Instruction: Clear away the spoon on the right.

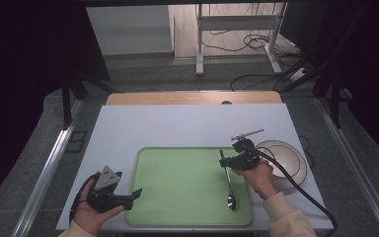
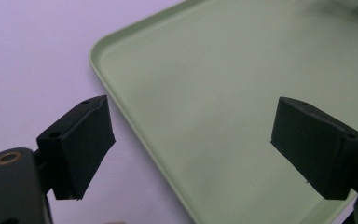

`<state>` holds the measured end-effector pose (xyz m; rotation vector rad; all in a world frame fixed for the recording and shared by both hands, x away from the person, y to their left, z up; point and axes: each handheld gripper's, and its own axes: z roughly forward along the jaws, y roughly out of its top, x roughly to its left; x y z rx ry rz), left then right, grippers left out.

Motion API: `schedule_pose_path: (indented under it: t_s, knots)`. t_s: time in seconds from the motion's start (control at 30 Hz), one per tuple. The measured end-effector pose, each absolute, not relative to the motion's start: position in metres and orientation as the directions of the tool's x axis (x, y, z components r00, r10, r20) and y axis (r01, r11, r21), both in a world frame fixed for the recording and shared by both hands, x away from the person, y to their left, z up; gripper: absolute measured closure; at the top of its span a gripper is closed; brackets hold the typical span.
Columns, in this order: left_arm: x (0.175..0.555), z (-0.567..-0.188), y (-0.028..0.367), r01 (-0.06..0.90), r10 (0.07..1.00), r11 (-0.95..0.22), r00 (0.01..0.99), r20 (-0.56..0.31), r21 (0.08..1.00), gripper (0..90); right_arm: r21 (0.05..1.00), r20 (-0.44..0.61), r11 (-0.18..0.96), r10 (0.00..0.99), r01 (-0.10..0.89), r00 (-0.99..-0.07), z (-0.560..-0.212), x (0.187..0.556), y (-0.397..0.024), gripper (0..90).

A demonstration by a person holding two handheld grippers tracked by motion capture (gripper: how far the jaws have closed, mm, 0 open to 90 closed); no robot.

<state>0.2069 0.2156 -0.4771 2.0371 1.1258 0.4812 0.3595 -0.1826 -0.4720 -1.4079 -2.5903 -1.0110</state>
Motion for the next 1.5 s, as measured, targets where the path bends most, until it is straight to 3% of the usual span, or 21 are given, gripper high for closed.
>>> schedule_pose_path:
  t_s: [0.37, 0.57, 0.63, 0.77, 0.87, 1.0, 1.2, 1.5]
  knots:
    - [0.207, -0.477, 0.216, 0.557, 0.838, -0.336, 0.544, -0.029, 0.759, 12.7, 0.519, 0.281, 0.402, 0.753, 0.754, -0.595, -0.477, 0.359, -0.180, 80.0]
    - [0.207, -0.477, 0.216, 0.557, 0.839, -0.335, 0.544, -0.029, 0.760, 12.7, 0.491, 0.201, 0.483, 0.748, 0.725, -0.633, -0.483, 0.358, -0.173, 49.0]
    - [0.207, -0.477, 0.216, 0.557, 0.839, -0.335, 0.544, -0.029, 0.760, 12.6, 0.488, 0.175, 0.501, 0.746, 0.715, -0.642, -0.484, 0.357, -0.171, 45.3]
    - [0.207, -0.477, 0.216, 0.558, 0.838, -0.335, 0.544, -0.030, 0.759, 12.6, 0.489, 0.069, 0.546, 0.754, 0.681, -0.654, -0.486, 0.356, -0.168, 25.8]
    - [0.207, -0.477, 0.216, 0.557, 0.839, -0.335, 0.544, -0.030, 0.760, 12.6, 0.493, -0.008, 0.581, 0.747, 0.647, -0.665, -0.486, 0.355, -0.166, 18.5]
    - [0.206, -0.476, 0.216, 0.557, 0.837, -0.337, 0.546, -0.028, 0.759, 12.5, 0.507, -0.020, 0.580, 0.748, 0.638, -0.664, -0.485, 0.356, -0.167, 14.7]
    - [0.207, -0.477, 0.215, 0.558, 0.835, -0.344, 0.549, -0.025, 0.755, 12.4, 0.587, -0.065, 0.601, 0.703, 0.543, -0.708, -0.479, 0.354, -0.164, 10.5]
    - [0.207, -0.477, 0.216, 0.558, 0.838, -0.339, 0.546, -0.027, 0.758, 12.3, 0.608, -0.028, 0.560, 0.724, 0.563, -0.689, -0.473, 0.358, -0.164, 10.8]
